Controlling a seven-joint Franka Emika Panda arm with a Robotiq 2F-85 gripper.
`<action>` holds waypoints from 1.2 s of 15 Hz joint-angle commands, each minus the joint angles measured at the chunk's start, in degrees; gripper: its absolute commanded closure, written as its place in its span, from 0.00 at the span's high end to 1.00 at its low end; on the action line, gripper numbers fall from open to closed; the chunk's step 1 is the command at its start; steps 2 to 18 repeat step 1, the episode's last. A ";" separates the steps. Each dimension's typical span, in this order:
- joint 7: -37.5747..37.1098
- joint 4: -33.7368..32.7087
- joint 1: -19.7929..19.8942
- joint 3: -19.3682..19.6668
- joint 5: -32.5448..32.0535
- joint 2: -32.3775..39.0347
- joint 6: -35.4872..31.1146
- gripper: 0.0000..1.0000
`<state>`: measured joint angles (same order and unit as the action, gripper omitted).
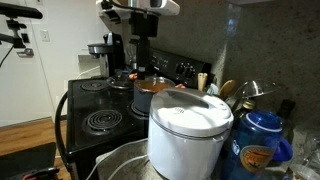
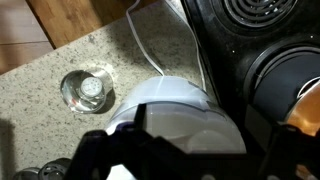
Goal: Open the rice cooker
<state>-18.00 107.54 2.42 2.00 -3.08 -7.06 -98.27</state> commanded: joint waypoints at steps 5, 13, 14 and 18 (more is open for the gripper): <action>0.05 -0.11 0.22 -0.26 -0.04 0.03 0.13 1.00; 0.05 -0.11 0.22 -0.26 -0.04 0.03 0.13 1.00; 0.05 -0.11 0.22 -0.26 -0.04 0.03 0.13 1.00; 0.05 -0.11 0.22 -0.26 -0.04 0.03 0.13 1.00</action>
